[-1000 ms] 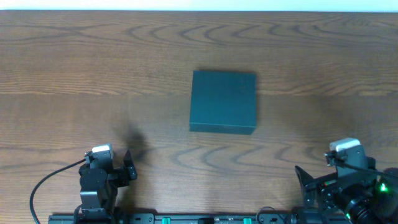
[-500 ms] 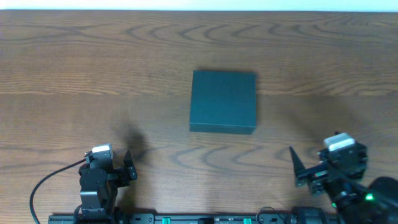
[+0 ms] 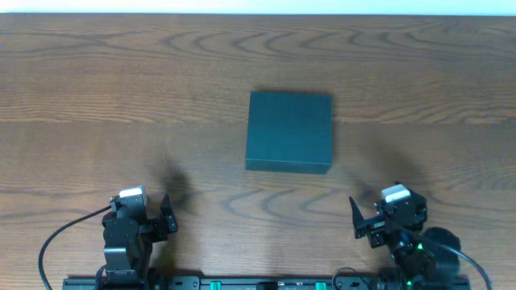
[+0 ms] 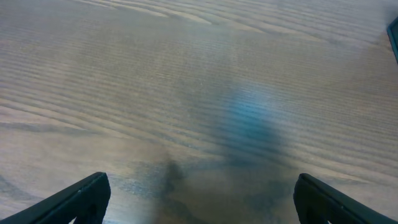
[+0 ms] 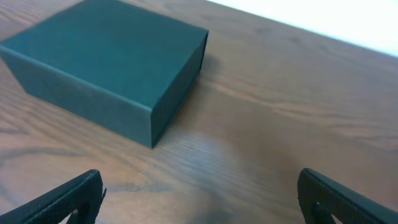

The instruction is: Pack container

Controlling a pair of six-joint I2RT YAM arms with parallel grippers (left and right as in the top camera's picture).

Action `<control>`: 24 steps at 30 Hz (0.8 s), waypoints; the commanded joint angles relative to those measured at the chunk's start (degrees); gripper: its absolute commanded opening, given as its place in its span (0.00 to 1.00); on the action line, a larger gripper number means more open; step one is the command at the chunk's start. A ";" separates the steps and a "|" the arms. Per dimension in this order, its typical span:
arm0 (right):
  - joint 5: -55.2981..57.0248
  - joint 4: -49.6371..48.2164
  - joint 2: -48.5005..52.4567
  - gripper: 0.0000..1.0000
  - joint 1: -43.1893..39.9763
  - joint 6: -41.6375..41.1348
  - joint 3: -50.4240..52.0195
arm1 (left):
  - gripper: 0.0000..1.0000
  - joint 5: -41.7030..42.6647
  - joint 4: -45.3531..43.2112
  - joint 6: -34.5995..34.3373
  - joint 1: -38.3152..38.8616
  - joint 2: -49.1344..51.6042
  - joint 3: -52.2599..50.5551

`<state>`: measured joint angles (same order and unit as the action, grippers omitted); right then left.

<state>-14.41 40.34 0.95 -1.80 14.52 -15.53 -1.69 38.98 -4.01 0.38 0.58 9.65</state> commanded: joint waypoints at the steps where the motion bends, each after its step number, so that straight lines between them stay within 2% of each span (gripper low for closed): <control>1: -0.42 -2.01 -0.66 0.99 -0.31 -1.90 3.54 | 0.95 0.22 0.20 0.81 -0.09 -0.33 -0.57; 4: -0.24 -2.05 -0.66 0.99 -0.26 -2.16 6.27 | 0.95 0.22 0.17 0.81 -0.09 -0.33 -0.57; 24: 0.07 -1.97 -0.63 0.99 -0.24 -2.25 6.21 | 0.95 0.24 0.17 0.81 -0.09 -0.33 -0.57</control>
<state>-14.24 38.39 0.73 -1.80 12.97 -9.52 -1.69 38.96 -4.01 0.38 0.58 9.65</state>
